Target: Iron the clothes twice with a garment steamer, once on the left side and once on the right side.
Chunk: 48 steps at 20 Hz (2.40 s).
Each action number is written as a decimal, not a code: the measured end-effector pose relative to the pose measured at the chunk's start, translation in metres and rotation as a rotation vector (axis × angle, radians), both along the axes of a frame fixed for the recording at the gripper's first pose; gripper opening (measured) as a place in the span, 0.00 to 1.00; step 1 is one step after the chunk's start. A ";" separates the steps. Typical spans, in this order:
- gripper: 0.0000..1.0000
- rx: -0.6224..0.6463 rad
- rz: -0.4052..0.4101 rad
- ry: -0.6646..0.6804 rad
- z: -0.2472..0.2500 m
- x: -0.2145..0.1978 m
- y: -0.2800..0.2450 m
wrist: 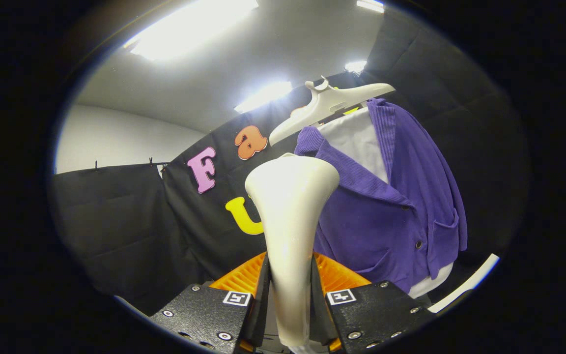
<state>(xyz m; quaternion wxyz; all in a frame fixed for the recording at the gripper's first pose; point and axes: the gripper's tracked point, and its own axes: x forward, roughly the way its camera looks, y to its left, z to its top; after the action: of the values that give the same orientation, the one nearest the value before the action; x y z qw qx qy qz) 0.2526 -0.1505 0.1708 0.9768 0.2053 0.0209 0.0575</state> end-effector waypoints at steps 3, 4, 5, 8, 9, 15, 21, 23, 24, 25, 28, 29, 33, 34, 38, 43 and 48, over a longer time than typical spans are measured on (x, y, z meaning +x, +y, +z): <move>0.41 -0.024 -0.043 -0.029 0.008 0.021 -0.017; 0.42 -0.036 -0.062 -0.042 0.011 0.029 -0.021; 0.42 -0.051 -0.083 -0.067 0.018 0.038 -0.029; 0.42 -0.065 -0.127 -0.074 0.015 0.062 -0.040; 0.42 -0.060 -0.147 -0.077 0.014 0.067 -0.045; 0.42 -0.080 -0.174 -0.016 -0.015 0.095 -0.056; 0.42 -0.069 -0.161 0.071 -0.053 0.095 -0.057; 0.42 -0.067 -0.159 0.101 -0.066 0.091 -0.060; 0.42 -0.068 -0.161 0.111 -0.072 0.088 -0.061; 0.42 -0.070 -0.162 0.126 -0.078 0.086 -0.062; 0.42 -0.064 -0.164 0.173 -0.100 0.075 -0.062; 0.42 -0.060 -0.163 0.191 -0.109 0.072 -0.063; 0.42 -0.046 -0.158 0.262 -0.141 0.060 -0.061; 0.42 -0.045 -0.157 0.278 -0.148 0.057 -0.061; 0.42 -0.039 -0.151 0.335 -0.176 0.045 -0.063; 0.42 -0.036 -0.138 0.400 -0.212 0.032 -0.059; 0.42 -0.020 -0.134 0.477 -0.254 0.015 -0.058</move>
<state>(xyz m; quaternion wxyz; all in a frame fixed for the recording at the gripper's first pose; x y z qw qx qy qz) 0.2681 -0.2083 -0.0834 0.9477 0.2045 0.2380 -0.0577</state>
